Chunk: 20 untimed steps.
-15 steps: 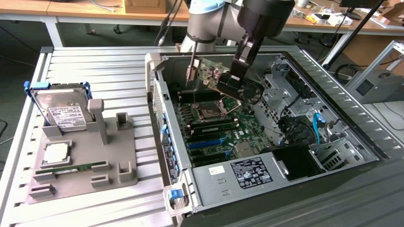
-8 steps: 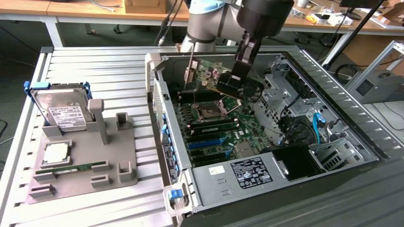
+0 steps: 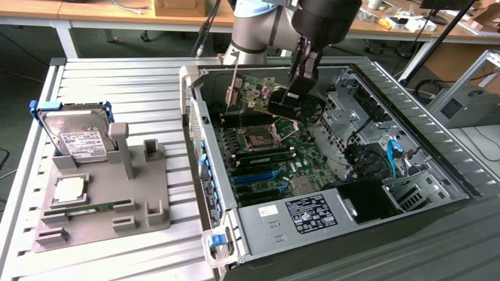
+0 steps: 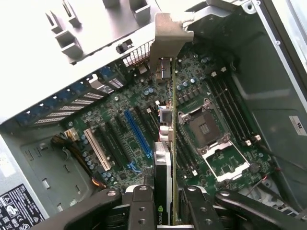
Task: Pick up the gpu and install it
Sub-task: 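Insert the gpu into the slot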
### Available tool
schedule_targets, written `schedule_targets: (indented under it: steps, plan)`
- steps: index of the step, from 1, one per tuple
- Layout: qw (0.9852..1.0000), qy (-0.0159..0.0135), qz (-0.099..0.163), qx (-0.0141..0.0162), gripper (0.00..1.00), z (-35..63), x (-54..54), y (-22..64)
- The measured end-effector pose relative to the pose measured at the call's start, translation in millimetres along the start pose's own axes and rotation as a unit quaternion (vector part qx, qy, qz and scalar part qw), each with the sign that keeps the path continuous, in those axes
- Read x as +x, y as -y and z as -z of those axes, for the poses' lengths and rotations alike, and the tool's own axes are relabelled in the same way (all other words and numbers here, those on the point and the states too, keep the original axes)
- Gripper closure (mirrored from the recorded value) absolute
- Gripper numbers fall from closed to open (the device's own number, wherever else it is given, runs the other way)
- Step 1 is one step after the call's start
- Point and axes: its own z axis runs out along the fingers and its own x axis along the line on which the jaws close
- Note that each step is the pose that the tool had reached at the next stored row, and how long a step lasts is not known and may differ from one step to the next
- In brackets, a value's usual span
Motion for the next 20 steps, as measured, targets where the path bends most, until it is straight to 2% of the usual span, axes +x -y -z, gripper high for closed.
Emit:
schedule_targets:
  steps: [7, 12, 20]
  plan:
    - [0.9990, -0.0012, 0.044, -0.0001, 0.73, -0.4, -2.9, -1.5]
    - [0.9967, -0.0024, 0.081, -0.0001, 0.73, -0.6, -5.2, -2.6]
    - [0.9965, -0.0025, 0.084, -0.0001, 0.73, -0.6, -5.3, -2.7]
